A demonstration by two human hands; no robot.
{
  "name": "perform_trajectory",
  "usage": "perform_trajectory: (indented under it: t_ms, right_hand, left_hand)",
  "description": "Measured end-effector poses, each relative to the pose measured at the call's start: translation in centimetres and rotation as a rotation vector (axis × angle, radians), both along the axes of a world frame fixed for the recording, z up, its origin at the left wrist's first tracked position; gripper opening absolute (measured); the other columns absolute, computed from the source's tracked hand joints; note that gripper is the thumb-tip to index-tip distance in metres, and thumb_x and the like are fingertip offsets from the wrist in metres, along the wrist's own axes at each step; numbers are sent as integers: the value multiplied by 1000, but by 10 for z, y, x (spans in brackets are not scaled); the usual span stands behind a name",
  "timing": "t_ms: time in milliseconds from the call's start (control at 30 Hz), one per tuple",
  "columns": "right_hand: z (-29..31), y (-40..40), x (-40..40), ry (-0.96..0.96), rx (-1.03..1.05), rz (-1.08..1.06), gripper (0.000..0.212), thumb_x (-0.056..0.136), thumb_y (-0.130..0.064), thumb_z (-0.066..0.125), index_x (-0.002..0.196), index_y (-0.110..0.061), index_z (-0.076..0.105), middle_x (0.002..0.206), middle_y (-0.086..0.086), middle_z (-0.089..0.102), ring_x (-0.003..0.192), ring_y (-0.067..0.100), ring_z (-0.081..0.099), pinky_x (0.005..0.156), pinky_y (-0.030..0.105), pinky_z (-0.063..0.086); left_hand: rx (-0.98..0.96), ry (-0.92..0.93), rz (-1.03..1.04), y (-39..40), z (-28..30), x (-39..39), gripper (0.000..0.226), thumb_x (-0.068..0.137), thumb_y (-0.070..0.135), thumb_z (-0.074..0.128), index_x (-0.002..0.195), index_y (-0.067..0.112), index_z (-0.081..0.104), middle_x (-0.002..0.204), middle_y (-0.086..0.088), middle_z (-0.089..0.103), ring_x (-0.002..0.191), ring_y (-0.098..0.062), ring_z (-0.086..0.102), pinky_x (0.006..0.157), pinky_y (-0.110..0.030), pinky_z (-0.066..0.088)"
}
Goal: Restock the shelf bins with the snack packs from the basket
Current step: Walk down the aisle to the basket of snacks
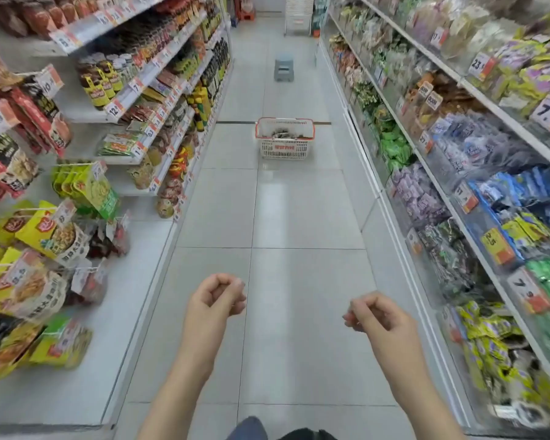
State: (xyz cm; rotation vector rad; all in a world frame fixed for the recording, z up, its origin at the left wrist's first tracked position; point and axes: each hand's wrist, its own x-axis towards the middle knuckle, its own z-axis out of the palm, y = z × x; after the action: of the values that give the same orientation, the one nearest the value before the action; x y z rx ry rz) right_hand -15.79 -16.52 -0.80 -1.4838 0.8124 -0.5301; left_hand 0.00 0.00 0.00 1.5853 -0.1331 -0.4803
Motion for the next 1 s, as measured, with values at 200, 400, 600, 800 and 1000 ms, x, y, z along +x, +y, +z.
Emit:
perform_trajectory:
  t_ms: [200, 400, 600, 800, 1000]
  right_hand:
    - [-7, -45, 47, -28, 27, 65, 18, 91, -10, 59, 76, -1, 60, 68, 1, 65, 68, 9, 64, 67, 17, 51]
    - [-17, -106, 143, -24, 43, 82, 18, 91, -12, 59, 75, -4, 60, 66, -3, 64, 68, 9, 63, 68, 17, 52]
    - [-26, -159, 243, 31, 96, 43, 19, 91, -11, 60, 75, 0, 60, 67, 2, 65, 67, 9, 63, 66, 15, 51]
    - [-31, -239, 315, 81, 110, -131, 18, 90, -5, 59, 72, -2, 61, 66, 7, 66, 65, 12, 64, 64, 12, 50]
    - [-50, -361, 414, 82, 105, -184, 20, 91, -6, 58, 71, -3, 61, 64, 3, 65, 64, 11, 62, 67, 17, 53]
  left_hand:
    - [34, 55, 79, -14, -19, 22, 14, 91, 10, 57, 77, 9, 57, 60, 7, 56, 57, -8, 54, 69, -25, 48]
    - [80, 112, 174, -53, -45, 95, 12, 91, 9, 58, 79, 7, 58, 62, 5, 57, 61, -12, 54, 69, -27, 48]
    - [86, 100, 103, -134, -35, 228, 13, 92, 8, 57, 79, 6, 58, 62, 3, 56, 58, -7, 54, 70, -27, 48]
    - [14, 73, -16, -261, -14, 360, 12, 91, 3, 56, 81, 9, 56, 60, 6, 57, 55, -3, 55, 58, -14, 50]
    - [34, 49, -71, -390, -20, 477, 13, 92, 6, 55, 80, 10, 56, 60, 9, 58, 55, -5, 55, 58, -13, 48]
